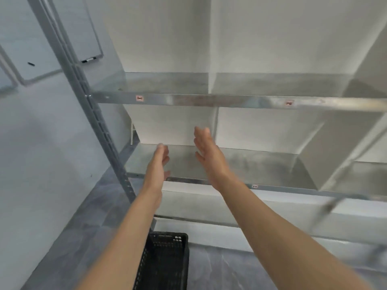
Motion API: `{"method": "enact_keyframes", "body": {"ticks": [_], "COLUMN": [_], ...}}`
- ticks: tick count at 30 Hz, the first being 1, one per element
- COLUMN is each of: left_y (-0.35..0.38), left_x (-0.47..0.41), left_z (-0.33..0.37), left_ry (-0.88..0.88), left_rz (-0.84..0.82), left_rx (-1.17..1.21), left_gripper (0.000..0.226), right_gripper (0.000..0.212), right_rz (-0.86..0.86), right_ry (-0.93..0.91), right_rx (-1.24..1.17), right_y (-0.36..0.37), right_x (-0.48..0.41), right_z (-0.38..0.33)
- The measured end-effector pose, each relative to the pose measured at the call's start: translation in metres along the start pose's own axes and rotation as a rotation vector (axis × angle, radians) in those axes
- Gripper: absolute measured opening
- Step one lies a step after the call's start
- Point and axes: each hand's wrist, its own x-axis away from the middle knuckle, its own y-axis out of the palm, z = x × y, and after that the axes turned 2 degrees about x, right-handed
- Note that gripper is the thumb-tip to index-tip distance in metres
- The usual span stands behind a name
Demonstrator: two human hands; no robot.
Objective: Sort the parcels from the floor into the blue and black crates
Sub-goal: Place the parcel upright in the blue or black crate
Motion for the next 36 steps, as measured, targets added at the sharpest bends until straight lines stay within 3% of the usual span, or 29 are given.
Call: {"method": "enact_keyframes", "body": {"ticks": [18, 31, 36], "left_y": [0.390, 0.609, 0.687], "left_x": [0.173, 0.325, 0.368], "left_z": [-0.040, -0.097, -0.122], "left_ry": [-0.111, -0.165, -0.223], "left_rz": [-0.665, -1.161, -1.338], "left_rx": [-0.060, -0.197, -0.241], "left_gripper": [0.044, 0.056, 0.041], "right_gripper": [0.067, 0.070, 0.098], "right_rz": [0.642, 1.055, 1.214], "right_ry": [-0.072, -0.102, -0.053], "right_rx": [-0.066, -0.108, -0.139], "right_y": [-0.377, -0.554, -0.614], "right_x": [0.229, 0.403, 0.445], "right_z": [-0.047, -0.045, -0.034]}}
